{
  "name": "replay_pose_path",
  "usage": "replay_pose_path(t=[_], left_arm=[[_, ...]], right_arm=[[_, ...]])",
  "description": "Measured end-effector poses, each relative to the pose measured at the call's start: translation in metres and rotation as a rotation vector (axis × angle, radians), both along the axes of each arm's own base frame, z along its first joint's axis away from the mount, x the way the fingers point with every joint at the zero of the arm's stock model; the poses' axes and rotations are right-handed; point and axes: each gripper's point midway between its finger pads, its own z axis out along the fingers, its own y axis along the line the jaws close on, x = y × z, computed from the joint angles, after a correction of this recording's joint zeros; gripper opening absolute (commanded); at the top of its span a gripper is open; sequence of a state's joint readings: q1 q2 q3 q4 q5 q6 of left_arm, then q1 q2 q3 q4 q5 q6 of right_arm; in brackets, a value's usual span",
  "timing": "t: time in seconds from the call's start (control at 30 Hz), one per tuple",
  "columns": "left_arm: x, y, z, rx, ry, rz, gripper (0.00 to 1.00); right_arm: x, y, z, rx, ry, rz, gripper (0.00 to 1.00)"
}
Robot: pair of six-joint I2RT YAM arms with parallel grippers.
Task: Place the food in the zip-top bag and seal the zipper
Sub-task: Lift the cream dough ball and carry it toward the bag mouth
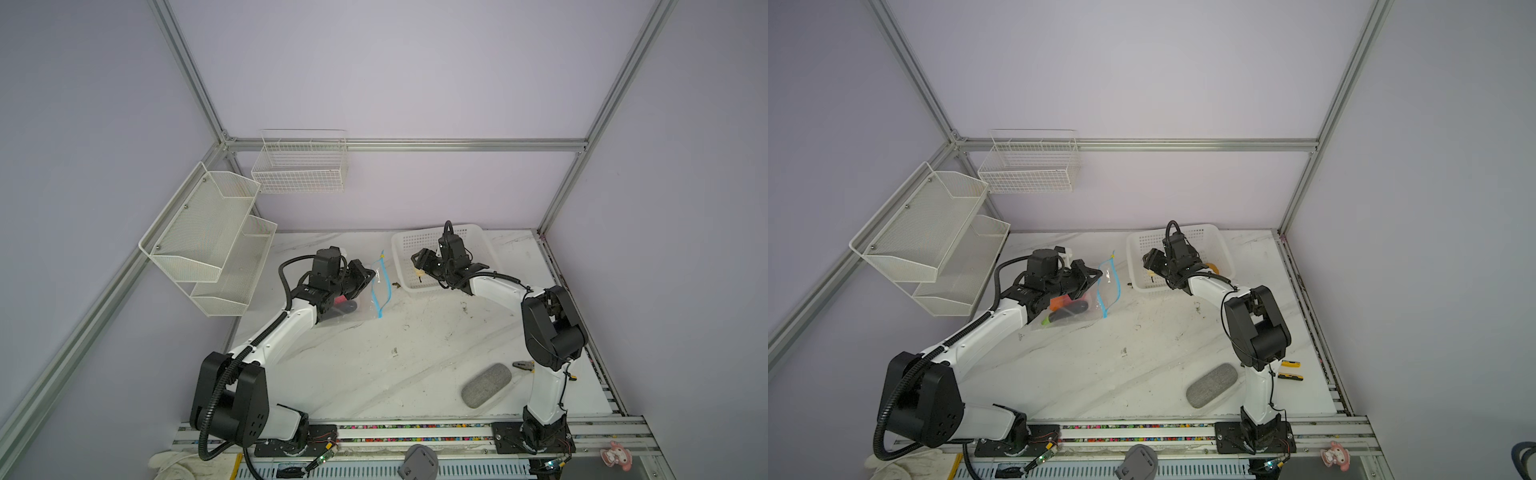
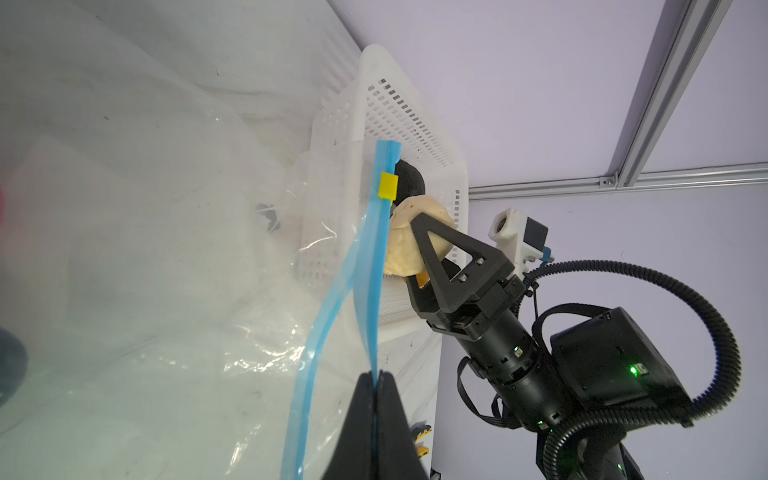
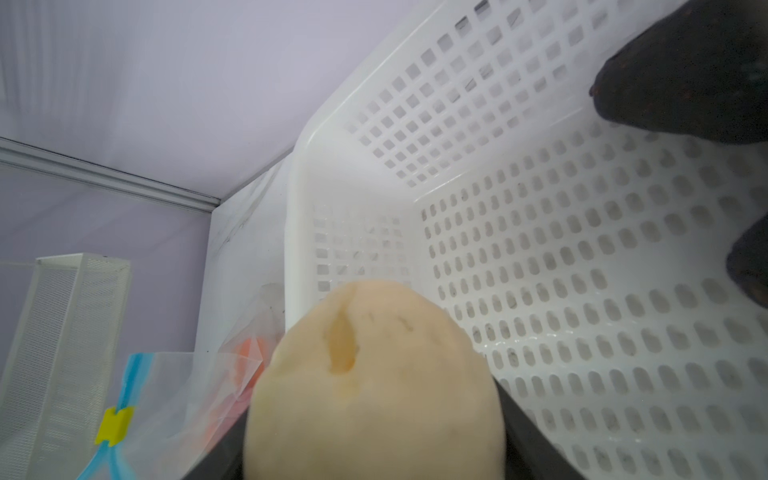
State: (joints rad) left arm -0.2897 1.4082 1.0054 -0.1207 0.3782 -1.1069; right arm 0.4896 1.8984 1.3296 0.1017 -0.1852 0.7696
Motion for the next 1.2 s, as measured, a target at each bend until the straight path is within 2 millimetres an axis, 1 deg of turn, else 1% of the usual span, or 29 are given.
replay_pose_path(t=[0.13,0.17,0.27,0.33,0.4,0.5,0.67,0.77,0.97,1.07,1.2], left_arm=[[0.0,0.0,0.0,0.0,0.0,0.0,0.0],[0.0,0.0,0.0,0.0,0.0,0.0,0.0],[0.003,-0.001,-0.008,0.004,0.015,0.0,0.0],[0.004,-0.001,-0.014,0.009,0.03,0.0,0.0],[0.005,-0.002,-0.018,0.012,0.04,0.0,0.0],[0.005,-0.002,-0.02,0.013,0.043,0.0,0.0],[0.005,-0.002,-0.019,0.013,0.042,0.0,0.0],[0.005,-0.002,-0.019,0.013,0.042,0.0,0.0],[0.006,-0.001,-0.02,0.017,0.041,0.006,0.0],[0.006,0.0,-0.02,0.018,0.041,0.009,0.0],[0.007,0.0,-0.02,0.019,0.04,0.011,0.0]], right_arm=[[-0.013,0.004,0.026,0.092,-0.032,-0.024,0.61],[-0.015,0.008,0.034,0.117,-0.044,-0.025,0.61],[-0.019,0.022,0.051,0.178,-0.075,-0.019,0.61],[-0.023,0.03,0.056,0.211,-0.083,-0.017,0.6],[-0.028,0.037,0.055,0.235,-0.078,-0.016,0.6],[-0.038,0.05,0.053,0.259,-0.061,-0.002,0.6],[-0.052,0.071,0.06,0.31,-0.057,0.032,0.6],[-0.058,0.08,0.061,0.327,-0.051,0.048,0.6],[-0.065,0.089,0.052,0.336,-0.028,0.063,0.59],[-0.068,0.09,0.046,0.338,-0.013,0.067,0.59],[-0.071,0.092,0.044,0.343,-0.005,0.07,0.59]])
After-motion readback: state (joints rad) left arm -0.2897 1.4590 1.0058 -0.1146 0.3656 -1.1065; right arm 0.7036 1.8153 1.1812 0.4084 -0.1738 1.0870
